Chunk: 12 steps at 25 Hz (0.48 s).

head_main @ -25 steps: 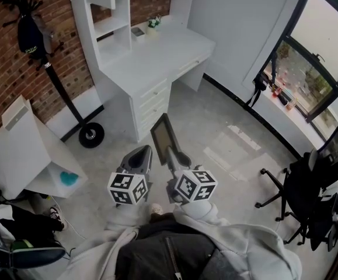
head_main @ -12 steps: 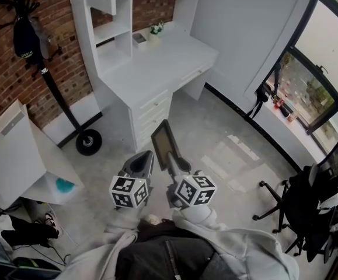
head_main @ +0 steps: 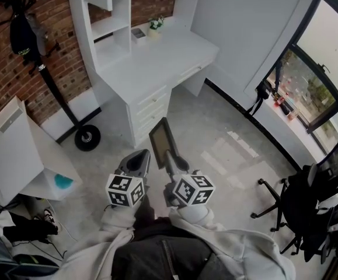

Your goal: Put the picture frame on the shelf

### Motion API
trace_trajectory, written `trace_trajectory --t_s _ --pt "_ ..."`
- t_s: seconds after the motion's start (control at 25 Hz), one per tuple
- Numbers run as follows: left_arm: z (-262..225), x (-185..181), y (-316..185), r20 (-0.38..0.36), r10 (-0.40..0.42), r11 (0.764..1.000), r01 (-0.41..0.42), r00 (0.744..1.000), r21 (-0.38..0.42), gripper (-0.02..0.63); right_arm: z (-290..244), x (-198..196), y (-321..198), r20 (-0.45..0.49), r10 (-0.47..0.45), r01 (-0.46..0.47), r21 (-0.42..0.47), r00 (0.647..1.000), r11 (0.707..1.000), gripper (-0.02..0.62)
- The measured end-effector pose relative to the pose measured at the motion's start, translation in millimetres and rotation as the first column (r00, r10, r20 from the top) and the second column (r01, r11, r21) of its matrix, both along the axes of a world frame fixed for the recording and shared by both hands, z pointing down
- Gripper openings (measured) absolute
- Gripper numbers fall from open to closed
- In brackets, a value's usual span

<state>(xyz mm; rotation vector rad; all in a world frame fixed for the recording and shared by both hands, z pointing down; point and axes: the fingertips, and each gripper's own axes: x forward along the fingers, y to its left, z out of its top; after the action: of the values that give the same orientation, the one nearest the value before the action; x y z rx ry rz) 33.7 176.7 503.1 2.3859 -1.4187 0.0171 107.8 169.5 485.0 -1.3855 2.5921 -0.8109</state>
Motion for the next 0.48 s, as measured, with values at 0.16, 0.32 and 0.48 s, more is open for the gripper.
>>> trace_trajectory --t_s 0.16,0.32,0.48 --pt "2.2 2.1 2.2 0.001 0.007 1.000 -0.007 1.000 -0.004 0.005 3.2 2.2 3.1 0.007 0.008 -0.008 -0.008 1.000 1.000 0.043" --pt "6.4 1.5 4.2 -0.001 0.014 1.000 -0.014 1.000 -0.009 0.005 6.4 1.4 5.6 0.001 0.010 -0.010 -0.007 1.000 1.000 0.043" --pt "8.2 5.2 0.5 -0.006 0.022 1.000 -0.022 1.000 -0.007 0.006 7.9 5.6 2.3 -0.005 0.017 -0.017 -0.008 1.000 1.000 0.043"
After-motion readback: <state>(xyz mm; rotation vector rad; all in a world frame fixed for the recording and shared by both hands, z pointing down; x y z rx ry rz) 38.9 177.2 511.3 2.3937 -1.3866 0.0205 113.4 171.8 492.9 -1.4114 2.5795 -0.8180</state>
